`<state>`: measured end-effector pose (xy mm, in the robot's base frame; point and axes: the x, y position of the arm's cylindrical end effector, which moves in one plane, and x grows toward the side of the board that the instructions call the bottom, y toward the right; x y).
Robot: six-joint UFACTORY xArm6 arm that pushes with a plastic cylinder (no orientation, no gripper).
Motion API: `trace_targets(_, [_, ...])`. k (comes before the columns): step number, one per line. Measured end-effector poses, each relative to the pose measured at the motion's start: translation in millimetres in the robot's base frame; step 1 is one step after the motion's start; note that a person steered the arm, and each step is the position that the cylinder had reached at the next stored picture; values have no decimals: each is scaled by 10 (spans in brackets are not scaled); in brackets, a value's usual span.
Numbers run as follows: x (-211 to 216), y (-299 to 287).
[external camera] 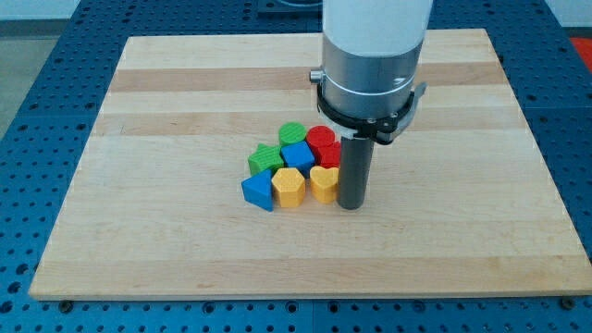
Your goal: Push blue triangle into group of blocks
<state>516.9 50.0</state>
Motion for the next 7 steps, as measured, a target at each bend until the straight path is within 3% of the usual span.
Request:
trace_targets(2, [284,-172])
trace_targets(4, [285,-1122])
trace_targets(7, [-5,-1129])
